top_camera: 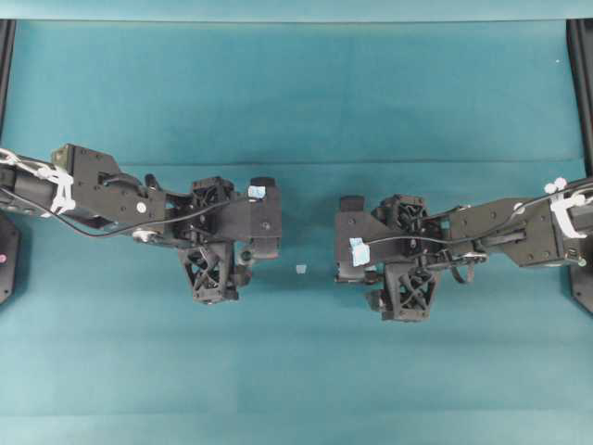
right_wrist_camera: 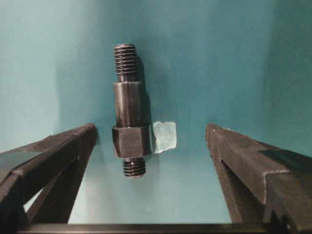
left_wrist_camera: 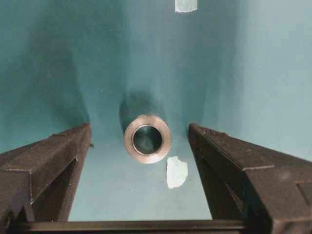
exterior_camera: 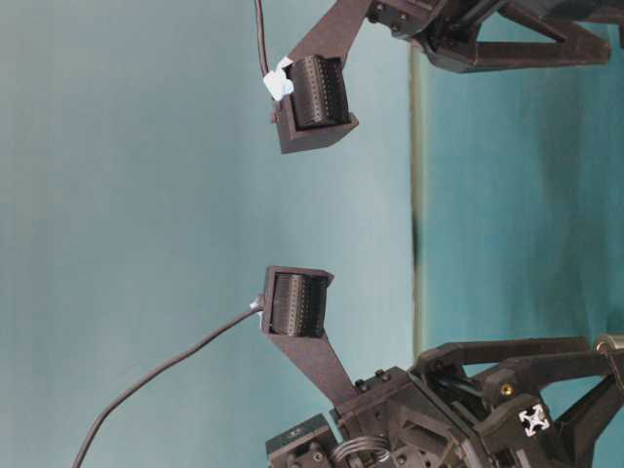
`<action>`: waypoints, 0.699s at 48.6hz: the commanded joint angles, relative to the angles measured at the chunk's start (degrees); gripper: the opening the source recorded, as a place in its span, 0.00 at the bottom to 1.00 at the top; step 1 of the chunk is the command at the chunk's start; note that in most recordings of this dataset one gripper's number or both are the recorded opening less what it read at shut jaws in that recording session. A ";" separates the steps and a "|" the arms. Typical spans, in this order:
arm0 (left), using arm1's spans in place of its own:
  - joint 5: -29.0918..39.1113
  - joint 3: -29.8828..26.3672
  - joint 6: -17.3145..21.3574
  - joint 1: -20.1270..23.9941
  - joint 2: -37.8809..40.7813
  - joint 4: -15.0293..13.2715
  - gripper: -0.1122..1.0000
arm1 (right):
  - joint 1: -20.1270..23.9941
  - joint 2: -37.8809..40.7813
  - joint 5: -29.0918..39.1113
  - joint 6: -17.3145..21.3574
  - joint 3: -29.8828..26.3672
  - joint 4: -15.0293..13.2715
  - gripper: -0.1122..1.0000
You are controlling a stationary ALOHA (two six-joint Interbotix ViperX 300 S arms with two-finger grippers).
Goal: Insert the washer onto the shaft with both hands.
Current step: 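Align left gripper over the silver washer and right gripper over the shaft, then close both grippers on the washer and the shaft and lift them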
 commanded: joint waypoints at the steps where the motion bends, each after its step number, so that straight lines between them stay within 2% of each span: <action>1: -0.35 -0.53 0.00 0.00 -0.35 0.18 0.89 | 0.09 0.18 -0.35 0.53 -0.18 0.09 0.84; 7: -0.26 -0.35 0.09 -0.09 -0.35 0.18 0.89 | 0.18 0.26 -0.26 0.53 -0.18 0.09 0.73; 15: -0.26 -0.18 0.00 -0.18 -0.35 0.18 0.89 | 0.18 0.18 -0.26 0.53 -0.18 0.09 0.48; 19: -0.18 -0.26 0.00 -0.26 -0.44 0.18 0.86 | 0.18 0.18 -0.26 0.53 -0.18 0.09 0.38; 23: -0.09 -0.26 0.00 -0.26 -0.35 0.18 0.77 | 0.09 0.18 -0.18 0.53 -0.18 0.09 0.31; 31: -0.09 -0.26 0.00 -0.26 -0.35 0.18 0.45 | 0.09 0.26 0.00 0.53 -0.18 0.09 0.20; 34: -0.09 -0.26 0.00 -0.35 -0.35 0.18 0.42 | 0.09 0.26 0.09 0.53 -0.18 0.09 0.17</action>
